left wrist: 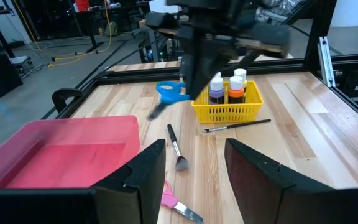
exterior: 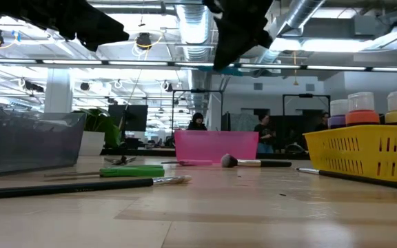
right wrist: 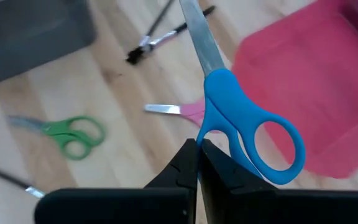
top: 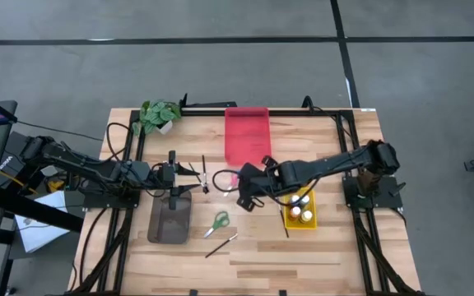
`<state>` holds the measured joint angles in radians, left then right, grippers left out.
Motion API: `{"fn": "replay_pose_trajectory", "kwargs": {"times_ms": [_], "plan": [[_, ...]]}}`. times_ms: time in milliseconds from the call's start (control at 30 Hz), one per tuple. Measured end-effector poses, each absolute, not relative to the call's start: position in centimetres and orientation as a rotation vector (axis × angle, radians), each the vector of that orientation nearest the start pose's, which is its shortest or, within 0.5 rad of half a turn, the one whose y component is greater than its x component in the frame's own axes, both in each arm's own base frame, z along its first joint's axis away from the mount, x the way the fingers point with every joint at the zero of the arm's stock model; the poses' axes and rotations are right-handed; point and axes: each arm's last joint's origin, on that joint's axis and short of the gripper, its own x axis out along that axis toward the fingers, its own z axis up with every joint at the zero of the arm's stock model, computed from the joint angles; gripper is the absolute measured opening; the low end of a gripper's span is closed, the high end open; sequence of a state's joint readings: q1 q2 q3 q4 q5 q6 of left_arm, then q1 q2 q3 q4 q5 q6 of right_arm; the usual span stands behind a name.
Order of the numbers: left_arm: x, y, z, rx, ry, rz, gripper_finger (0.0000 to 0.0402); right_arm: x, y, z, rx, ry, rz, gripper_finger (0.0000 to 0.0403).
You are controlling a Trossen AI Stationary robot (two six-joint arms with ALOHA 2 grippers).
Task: Pick & Place Paint Supplies
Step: Put the blue scissors into the pink bin
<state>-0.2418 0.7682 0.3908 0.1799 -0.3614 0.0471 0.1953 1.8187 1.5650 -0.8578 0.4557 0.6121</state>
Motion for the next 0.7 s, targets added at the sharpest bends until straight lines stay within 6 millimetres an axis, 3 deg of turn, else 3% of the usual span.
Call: {"fn": "replay_pose_trajectory", "kwargs": {"times_ms": [333,700], "plan": [[17.0,-3.1,23.4,0.106,0.192,0.115,0.0158,36.6,2.8,26.8,0.139,1.001,-0.72,0.0],[17.0,-3.1,23.4,0.076,0.19,0.117,0.0158,37.1,-6.6,27.1,0.157,1.03,-0.703,0.0]]}}
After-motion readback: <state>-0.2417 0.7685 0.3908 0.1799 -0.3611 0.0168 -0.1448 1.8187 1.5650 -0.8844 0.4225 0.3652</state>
